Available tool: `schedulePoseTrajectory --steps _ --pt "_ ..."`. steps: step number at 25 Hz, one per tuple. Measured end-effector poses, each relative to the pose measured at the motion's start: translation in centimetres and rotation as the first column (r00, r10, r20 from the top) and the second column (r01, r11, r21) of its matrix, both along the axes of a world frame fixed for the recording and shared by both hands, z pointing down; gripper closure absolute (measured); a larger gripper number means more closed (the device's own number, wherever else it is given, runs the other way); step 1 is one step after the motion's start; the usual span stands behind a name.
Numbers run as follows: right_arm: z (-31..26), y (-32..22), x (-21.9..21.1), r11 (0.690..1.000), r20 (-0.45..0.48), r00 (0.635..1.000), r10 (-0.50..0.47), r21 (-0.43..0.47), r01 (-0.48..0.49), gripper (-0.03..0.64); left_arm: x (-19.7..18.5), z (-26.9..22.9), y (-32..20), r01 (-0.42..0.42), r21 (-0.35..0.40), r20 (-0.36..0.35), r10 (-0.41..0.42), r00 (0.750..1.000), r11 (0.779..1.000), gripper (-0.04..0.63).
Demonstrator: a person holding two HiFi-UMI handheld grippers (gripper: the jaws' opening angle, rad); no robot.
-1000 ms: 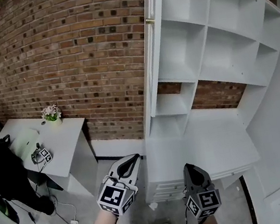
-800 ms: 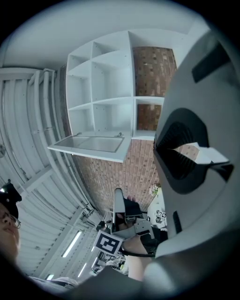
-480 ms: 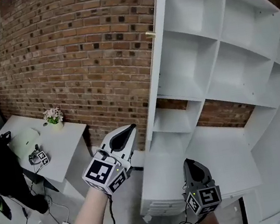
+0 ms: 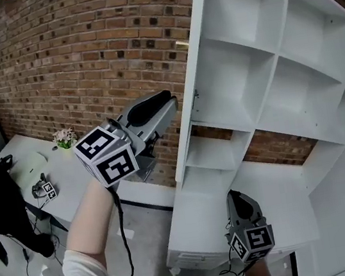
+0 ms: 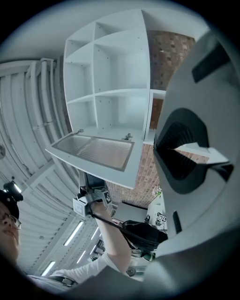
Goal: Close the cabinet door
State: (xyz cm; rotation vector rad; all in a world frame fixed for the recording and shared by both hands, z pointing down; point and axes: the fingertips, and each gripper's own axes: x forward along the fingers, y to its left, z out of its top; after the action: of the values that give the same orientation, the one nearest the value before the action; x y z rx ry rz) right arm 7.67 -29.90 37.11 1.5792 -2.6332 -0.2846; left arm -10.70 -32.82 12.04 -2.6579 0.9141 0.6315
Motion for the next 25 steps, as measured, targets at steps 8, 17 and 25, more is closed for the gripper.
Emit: schedulePoseTrajectory --steps 8,17,25 --pt "0.2 -0.6 0.9 1.000 -0.021 1.000 0.007 0.002 -0.007 0.614 -0.4 -7.1 -1.0 -0.131 0.020 -0.031 0.132 0.991 0.991 0.465" --pt "0.3 -0.8 1.6 1.000 -0.046 0.999 0.018 0.003 -0.018 0.614 0.6 -10.2 -1.4 -0.256 -0.015 -0.118 0.252 0.960 0.967 0.459" --pt "0.8 -1.3 2.5 1.000 -0.044 0.999 0.021 -0.006 -0.021 0.614 1.5 -10.2 -0.9 -0.303 0.002 -0.056 0.303 0.951 0.953 0.486"
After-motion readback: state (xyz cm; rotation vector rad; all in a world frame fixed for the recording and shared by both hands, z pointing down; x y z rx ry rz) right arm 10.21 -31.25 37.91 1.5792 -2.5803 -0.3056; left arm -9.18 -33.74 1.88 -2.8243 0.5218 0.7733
